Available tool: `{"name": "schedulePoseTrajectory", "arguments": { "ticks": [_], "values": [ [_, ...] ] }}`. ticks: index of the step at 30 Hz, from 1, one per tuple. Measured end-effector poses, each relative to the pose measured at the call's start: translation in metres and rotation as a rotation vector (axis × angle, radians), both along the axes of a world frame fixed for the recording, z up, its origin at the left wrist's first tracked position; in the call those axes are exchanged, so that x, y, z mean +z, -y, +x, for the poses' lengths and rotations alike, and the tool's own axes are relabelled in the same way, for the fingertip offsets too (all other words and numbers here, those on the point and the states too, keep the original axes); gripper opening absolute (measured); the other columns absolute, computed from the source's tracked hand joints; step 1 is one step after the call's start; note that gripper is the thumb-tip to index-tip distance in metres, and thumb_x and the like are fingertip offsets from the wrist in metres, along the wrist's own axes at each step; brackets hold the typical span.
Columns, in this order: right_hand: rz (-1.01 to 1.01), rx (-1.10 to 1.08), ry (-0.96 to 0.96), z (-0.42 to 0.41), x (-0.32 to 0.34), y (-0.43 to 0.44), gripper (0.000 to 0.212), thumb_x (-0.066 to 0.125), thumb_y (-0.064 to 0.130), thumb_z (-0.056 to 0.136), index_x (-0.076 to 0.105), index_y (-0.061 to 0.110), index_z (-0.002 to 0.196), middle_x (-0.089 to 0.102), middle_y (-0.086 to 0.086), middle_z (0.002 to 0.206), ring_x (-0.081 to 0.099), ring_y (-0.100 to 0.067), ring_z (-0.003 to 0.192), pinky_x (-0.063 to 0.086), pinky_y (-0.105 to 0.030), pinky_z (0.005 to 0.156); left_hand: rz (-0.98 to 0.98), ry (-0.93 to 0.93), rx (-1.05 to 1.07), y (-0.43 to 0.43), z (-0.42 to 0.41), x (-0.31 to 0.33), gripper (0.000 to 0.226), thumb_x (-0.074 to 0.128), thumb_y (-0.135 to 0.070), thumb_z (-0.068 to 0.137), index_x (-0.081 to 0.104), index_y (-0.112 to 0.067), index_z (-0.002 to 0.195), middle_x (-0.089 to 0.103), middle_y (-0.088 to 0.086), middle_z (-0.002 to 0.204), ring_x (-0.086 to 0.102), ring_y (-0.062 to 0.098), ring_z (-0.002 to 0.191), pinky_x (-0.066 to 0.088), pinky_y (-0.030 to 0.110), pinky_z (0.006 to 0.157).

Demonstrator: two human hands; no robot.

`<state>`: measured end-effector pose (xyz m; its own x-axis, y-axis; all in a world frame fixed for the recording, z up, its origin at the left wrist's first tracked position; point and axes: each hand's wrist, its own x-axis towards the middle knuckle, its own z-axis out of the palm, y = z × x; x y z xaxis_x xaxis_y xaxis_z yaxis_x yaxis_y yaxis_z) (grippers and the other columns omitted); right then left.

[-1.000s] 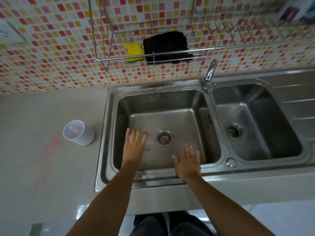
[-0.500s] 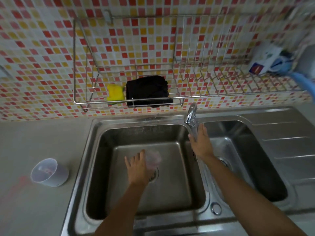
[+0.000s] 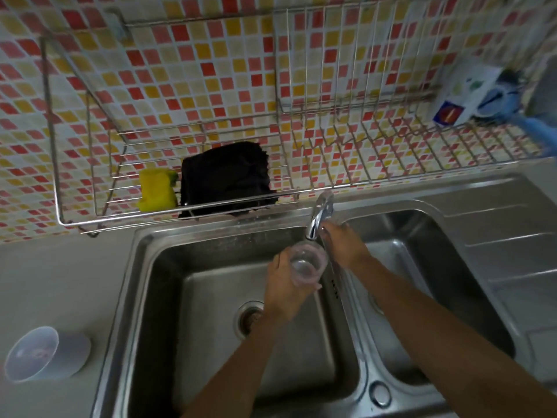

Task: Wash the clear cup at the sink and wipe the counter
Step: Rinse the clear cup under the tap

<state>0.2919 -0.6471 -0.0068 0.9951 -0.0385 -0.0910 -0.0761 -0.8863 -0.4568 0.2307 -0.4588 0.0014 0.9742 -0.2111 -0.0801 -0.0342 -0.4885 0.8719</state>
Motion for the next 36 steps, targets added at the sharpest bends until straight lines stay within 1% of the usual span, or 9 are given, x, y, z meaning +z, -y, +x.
{"name": "schedulePoseTrajectory", "arguments": {
  "ticks": [3,5,8,10,15,21,25,28,36],
  "values": [
    [0.021,-0.004,-0.049,0.007,-0.004,-0.002,0.019,0.041,0.03,0.096,0.052,0.026,0.11,0.062,-0.006,0.103,0.062,-0.026,0.091,0.053,-0.038,0.078,-0.003,-0.02,-0.022,0.01,0.003,-0.01,0.061,0.088,-0.042,0.058,0.06,-0.029,0.111,0.058,-0.01,0.126,0.056,0.016,0.116,0.055,0.04,0.087],
    [0.012,-0.004,-0.042,0.007,0.001,-0.004,0.022,0.04,0.032,0.096,0.054,0.025,0.112,0.063,-0.006,0.104,0.061,-0.024,0.087,0.05,-0.034,0.076,-0.025,0.015,-0.025,0.013,-0.001,-0.002,0.055,0.087,-0.034,0.06,0.062,-0.028,0.109,0.061,-0.006,0.12,0.06,0.019,0.111,0.056,0.034,0.085],
    [0.006,0.023,0.008,0.005,0.002,-0.004,0.018,0.043,0.029,0.096,0.055,0.022,0.108,0.065,-0.01,0.099,0.063,-0.027,0.083,0.052,-0.036,0.073,-0.11,0.059,0.003,0.011,-0.008,0.001,0.065,0.088,-0.021,0.059,0.059,-0.027,0.116,0.059,-0.006,0.123,0.061,0.015,0.11,0.056,0.027,0.084],
    [0.022,0.02,0.019,0.004,0.001,-0.005,0.018,0.042,0.029,0.096,0.055,0.023,0.107,0.065,-0.01,0.1,0.063,-0.029,0.085,0.053,-0.038,0.075,-0.135,0.08,0.05,0.008,-0.009,0.003,0.074,0.09,-0.021,0.057,0.057,-0.03,0.122,0.056,-0.007,0.127,0.06,0.017,0.113,0.057,0.033,0.085],
    [0.015,0.004,0.021,0.002,0.002,-0.005,0.022,0.042,0.028,0.097,0.054,0.019,0.113,0.063,-0.017,0.103,0.06,-0.034,0.09,0.051,-0.037,0.076,0.03,0.111,0.004,0.009,-0.01,0.017,0.075,0.087,-0.033,0.057,0.052,-0.036,0.124,0.053,-0.018,0.123,0.051,0.0,0.114,0.052,0.022,0.088],
    [0.027,0.001,0.053,0.001,0.003,-0.006,0.025,0.042,0.022,0.098,0.053,0.015,0.119,0.062,-0.019,0.106,0.058,-0.035,0.094,0.048,-0.036,0.076,0.125,0.141,0.02,0.002,-0.01,0.025,0.08,0.089,-0.03,0.058,0.05,-0.024,0.128,0.053,-0.008,0.119,0.048,0.005,0.108,0.047,0.023,0.09],
    [0.022,-0.002,0.074,-0.001,0.001,-0.007,0.025,0.041,0.022,0.098,0.052,0.015,0.12,0.062,-0.016,0.11,0.057,-0.034,0.095,0.047,-0.037,0.077,0.133,0.177,0.043,-0.005,-0.008,0.027,0.072,0.086,-0.032,0.062,0.051,-0.034,0.124,0.051,-0.017,0.121,0.046,0.0,0.11,0.038,0.007,0.083],
    [0.026,-0.005,0.072,0.0,0.002,-0.007,0.027,0.045,0.022,0.097,0.052,0.014,0.122,0.062,-0.016,0.113,0.057,-0.035,0.098,0.047,-0.038,0.079,0.158,0.135,0.019,-0.007,-0.009,0.028,0.079,0.089,-0.033,0.058,0.048,-0.026,0.125,0.05,-0.012,0.114,0.05,0.006,0.104,0.043,0.016,0.081],
    [0.248,-0.292,0.125,-0.003,0.007,-0.013,0.023,0.044,0.026,0.1,0.059,0.01,0.107,0.066,-0.017,0.086,0.063,-0.032,0.077,0.048,-0.032,0.067,0.106,0.096,0.05,-0.002,-0.012,0.023,0.085,0.089,-0.031,0.056,0.046,-0.023,0.129,0.052,-0.008,0.12,0.051,0.007,0.108,0.05,0.022,0.085]
  ]
}}
